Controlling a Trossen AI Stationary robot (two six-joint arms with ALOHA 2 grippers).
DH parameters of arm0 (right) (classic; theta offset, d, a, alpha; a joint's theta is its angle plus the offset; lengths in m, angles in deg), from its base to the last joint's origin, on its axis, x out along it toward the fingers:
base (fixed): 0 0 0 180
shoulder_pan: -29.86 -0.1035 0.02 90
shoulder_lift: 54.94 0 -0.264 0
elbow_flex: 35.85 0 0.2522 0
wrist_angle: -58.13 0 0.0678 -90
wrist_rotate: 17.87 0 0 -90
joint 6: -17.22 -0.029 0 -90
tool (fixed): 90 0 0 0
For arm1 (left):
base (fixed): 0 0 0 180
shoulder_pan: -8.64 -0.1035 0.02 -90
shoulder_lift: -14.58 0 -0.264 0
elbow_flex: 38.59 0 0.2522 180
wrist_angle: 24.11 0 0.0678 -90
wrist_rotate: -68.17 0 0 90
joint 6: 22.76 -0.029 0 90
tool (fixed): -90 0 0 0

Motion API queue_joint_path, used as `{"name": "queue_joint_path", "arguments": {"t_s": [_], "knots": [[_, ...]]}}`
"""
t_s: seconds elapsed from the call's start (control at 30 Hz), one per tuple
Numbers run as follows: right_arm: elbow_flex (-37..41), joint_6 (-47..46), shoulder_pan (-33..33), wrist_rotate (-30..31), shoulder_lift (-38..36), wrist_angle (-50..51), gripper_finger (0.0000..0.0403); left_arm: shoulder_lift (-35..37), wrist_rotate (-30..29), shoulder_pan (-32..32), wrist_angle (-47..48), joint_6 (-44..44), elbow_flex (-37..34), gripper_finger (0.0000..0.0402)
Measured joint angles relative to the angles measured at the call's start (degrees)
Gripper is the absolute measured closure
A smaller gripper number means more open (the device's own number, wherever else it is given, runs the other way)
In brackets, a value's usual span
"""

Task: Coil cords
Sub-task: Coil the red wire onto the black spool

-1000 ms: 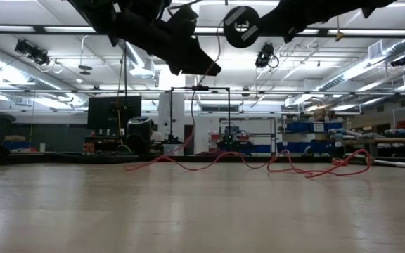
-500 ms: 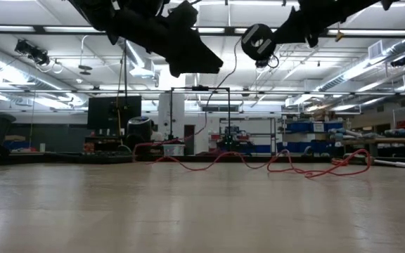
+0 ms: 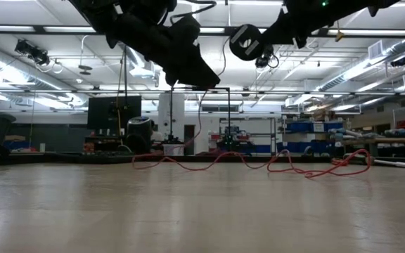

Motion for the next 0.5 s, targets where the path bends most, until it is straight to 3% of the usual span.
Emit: {"name": "queue_joint_path", "arguments": {"t_s": [0.27,0.43,0.5], "knots": [[0.0,0.04,-0.03,-0.35,0.02,-1.47,0.0403,0.0,-1.7,0.02,-0.2,0.02,0.0,0.0304],[0.0,0.04,-0.08,-0.43,0.02,-1.48,0.0403,0.0,-1.75,0.02,0.18,0.43,0.0,0.0382],[0.0,0.04,-0.11,-0.41,0.02,-1.49,0.0403,0.0,-1.88,0.02,0.21,1.51,0.0,0.0392]]}}
